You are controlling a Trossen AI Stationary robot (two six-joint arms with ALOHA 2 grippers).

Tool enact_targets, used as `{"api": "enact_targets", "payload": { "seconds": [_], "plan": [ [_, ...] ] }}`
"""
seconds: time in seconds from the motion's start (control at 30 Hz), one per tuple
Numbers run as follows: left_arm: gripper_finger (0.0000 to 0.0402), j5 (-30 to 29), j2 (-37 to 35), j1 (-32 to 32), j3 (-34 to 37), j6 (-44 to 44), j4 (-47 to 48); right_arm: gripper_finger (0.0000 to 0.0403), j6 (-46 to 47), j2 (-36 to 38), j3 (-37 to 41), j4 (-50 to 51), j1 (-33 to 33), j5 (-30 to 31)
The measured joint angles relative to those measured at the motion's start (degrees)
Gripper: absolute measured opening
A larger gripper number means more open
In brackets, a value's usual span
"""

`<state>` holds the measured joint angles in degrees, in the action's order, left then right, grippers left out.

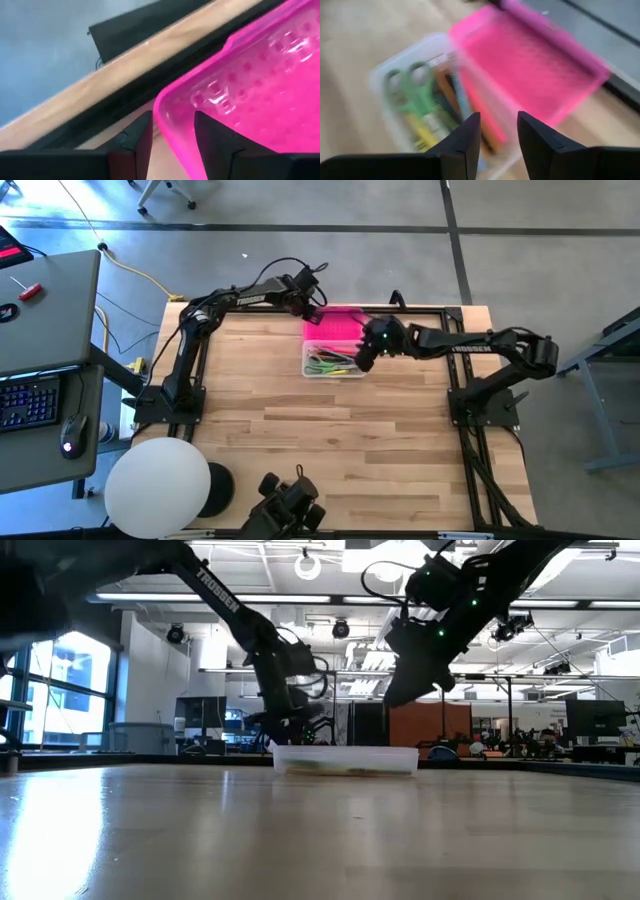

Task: Pick & place school supplies into a supply box
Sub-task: Close the supply box

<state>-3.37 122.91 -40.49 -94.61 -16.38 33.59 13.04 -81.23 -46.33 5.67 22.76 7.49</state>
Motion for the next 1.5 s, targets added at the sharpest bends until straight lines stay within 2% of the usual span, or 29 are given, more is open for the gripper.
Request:
{"api": "enact_targets", "payload": {
  "seconds": [0.1, 0.3, 0.47, 0.63, 0.77, 0.87, 1.0, 1.13, 1.2, 1.33, 1.5],
  "plan": [
    [0.0168, -0.4, 1.5, 0.0, 0.0, 0.0, 0.1, 0.0108, 0.0, 0.0, 0.0, 1.0, -3.0, -0.2],
    [0.0138, -3.2, 2.2, 0.0, 0.0, 0.0, 0.0, 0.0108, 1.0, 0.0, 0.0, 1.9, -8.9, 5.0],
    [0.0082, -3.8, 2.3, 0.0, 0.0, -0.9, -1.6, 0.0108, 4.7, 0.0, 0.7, 2.2, -13.0, 8.8],
    [0.0017, -3.3, 2.3, 0.1, 0.0, -1.0, -3.5, 0.0108, 9.2, 0.0, 4.9, 1.1, -16.5, 11.1],
    [0.0024, -3.6, 2.3, 0.7, 0.0, 0.4, -4.1, 0.0108, 16.2, 0.0, 10.0, -2.6, -18.9, 13.5],
    [0.004, -3.7, 2.3, 1.2, 0.0, 0.4, -3.6, 0.0108, 18.3, 0.0, 14.4, -13.9, -21.6, 12.9],
    [0.0031, -2.6, 2.2, 2.7, 0.0, 0.2, -3.6, 0.0108, 17.7, 0.0, 20.9, -32.1, -24.0, 14.2],
    [0.0012, -3.4, 2.2, 4.9, -0.1, 0.1, -4.1, 0.0108, 21.2, 0.0, 27.5, -44.4, -24.0, 21.7],
    [0.0012, -7.2, 1.9, 6.1, -0.1, 0.1, -4.0, 0.0108, 25.4, 0.0, 31.0, -49.3, -23.8, 26.1],
    [0.0021, -12.7, 0.8, 8.1, -0.1, 0.3, -4.4, 0.0108, 34.5, 0.0, 38.4, -60.5, -23.8, 31.0],
    [0.0024, -8.6, -0.6, 10.3, -0.1, 2.8, -8.9, 0.0108, 38.4, 0.0, 45.8, -73.4, -23.1, 33.7]
  ]
}}
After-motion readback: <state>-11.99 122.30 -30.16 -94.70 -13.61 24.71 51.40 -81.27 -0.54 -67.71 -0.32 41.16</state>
